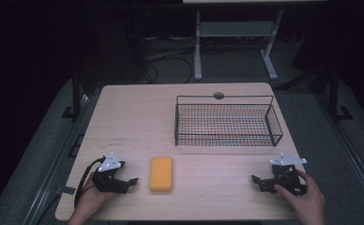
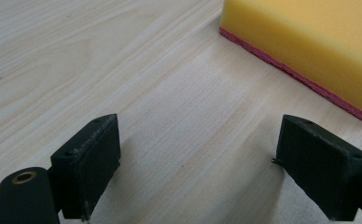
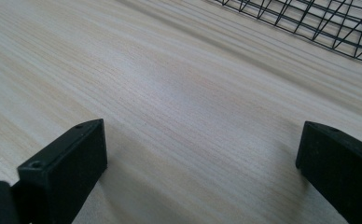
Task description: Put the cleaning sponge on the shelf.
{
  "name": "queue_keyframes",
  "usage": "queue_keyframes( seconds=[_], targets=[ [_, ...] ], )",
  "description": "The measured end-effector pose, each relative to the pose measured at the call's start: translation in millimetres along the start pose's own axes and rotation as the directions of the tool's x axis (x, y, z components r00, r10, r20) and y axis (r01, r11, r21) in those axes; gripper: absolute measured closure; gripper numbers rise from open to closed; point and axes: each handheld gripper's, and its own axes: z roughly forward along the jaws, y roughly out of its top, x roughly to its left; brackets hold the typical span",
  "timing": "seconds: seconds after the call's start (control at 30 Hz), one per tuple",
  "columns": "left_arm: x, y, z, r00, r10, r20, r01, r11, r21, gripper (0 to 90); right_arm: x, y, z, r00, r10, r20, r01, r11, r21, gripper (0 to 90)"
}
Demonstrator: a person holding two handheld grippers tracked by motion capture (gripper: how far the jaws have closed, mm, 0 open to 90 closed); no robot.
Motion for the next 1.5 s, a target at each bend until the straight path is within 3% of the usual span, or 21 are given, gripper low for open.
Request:
queue_keyframes(
  seconds=[0.43, 0.73, 1.17, 1.33, 1.5],
  targets=[
    [0.3, 0.7, -1.2, 1.0000, -0.006, -0.007, 0.006, 1.0000, 0.007, 14.9, 0.0, 0.0, 0.0, 1.0000, 0.000, 0.000, 0.000, 1.000, 0.000, 1.3],
    [3.0, 5.5, -10.8, 0.9990, -0.042, -0.017, 0.043, 0.9988, 0.025, 40.5, -0.1, 0.3, 0.3, 1.0000, 0.000, -0.001, 0.000, 1.000, 0.001, 1.2],
    [5.6, 21.4, -13.0, 0.9961, -0.070, 0.054, 0.068, 0.9970, 0.037, 89.4, -0.2, 0.6, 0.7, 1.0000, -0.001, -0.001, 0.001, 1.000, -0.001, 1.2],
    [5.3, 27.8, -11.2, 0.9951, -0.081, 0.058, 0.078, 0.9959, 0.045, 89.6, -0.2, 0.6, 0.7, 1.0000, -0.001, -0.001, 0.001, 1.000, -0.001, 1.2],
    [4.9, 36.3, -7.4, 0.9957, -0.062, 0.068, 0.059, 0.9972, 0.046, 89.6, -0.2, 0.6, 0.7, 1.0000, -0.001, -0.001, 0.001, 1.000, -0.001, 1.2]
  ],
)
